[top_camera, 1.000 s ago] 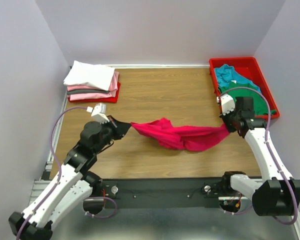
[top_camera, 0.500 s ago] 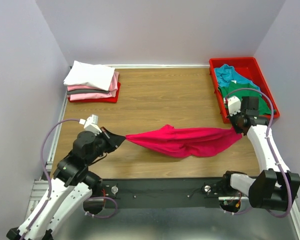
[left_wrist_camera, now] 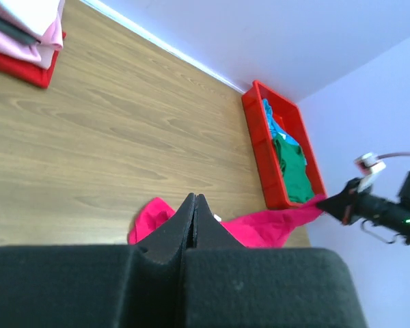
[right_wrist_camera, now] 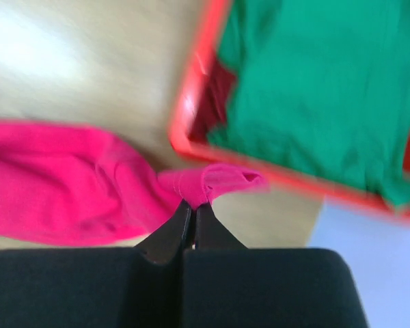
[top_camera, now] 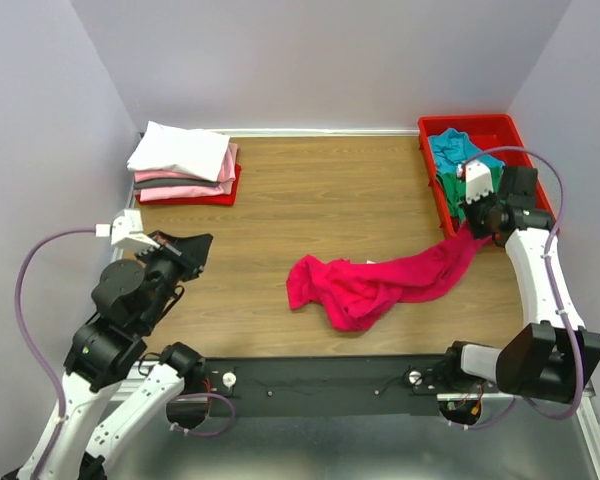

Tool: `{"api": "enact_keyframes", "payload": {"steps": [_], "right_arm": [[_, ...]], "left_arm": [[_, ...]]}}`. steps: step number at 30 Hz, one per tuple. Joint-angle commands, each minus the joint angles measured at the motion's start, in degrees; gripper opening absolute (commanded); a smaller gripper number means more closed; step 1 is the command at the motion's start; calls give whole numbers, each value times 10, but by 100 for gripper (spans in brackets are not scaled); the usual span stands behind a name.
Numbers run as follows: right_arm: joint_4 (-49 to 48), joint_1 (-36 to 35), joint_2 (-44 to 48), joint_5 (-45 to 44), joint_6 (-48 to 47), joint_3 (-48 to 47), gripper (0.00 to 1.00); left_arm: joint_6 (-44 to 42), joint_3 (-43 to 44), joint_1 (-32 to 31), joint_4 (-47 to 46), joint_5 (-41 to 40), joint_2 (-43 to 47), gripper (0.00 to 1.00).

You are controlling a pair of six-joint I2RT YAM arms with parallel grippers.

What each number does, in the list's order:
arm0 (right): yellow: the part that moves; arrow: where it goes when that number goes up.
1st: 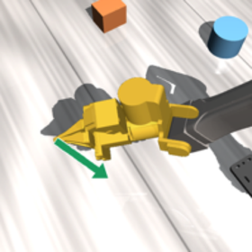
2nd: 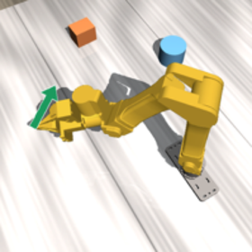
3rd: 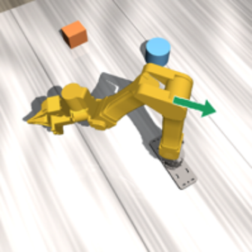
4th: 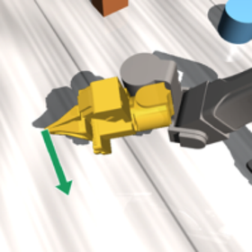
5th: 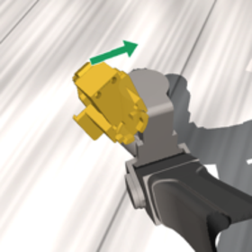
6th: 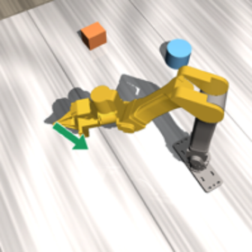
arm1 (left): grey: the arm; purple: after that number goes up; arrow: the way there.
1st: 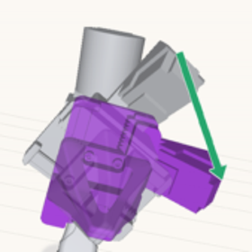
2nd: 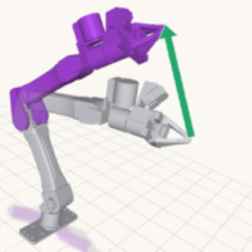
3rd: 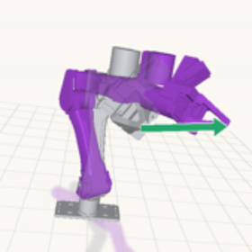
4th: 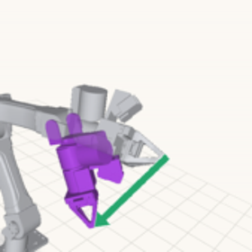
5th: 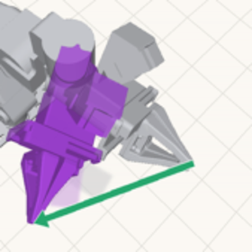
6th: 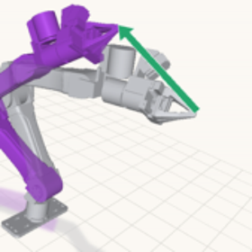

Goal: Fold and stack the t-shirts
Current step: Flatten the tshirt out

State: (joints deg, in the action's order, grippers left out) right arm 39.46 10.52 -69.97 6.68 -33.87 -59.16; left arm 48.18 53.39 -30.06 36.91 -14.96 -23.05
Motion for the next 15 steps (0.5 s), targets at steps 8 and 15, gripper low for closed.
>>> {"api": "enact_keyframes", "payload": {"steps": [8, 15], "right_arm": [[42, 1, -66, 195, 13, -111, 19], [58, 2, -7, 192, -22, -88, 93]], "left_arm": [[-104, -126, 3, -271, 285, -223, 22], [-131, -177, 0, -297, 326, -297, 54]]}}
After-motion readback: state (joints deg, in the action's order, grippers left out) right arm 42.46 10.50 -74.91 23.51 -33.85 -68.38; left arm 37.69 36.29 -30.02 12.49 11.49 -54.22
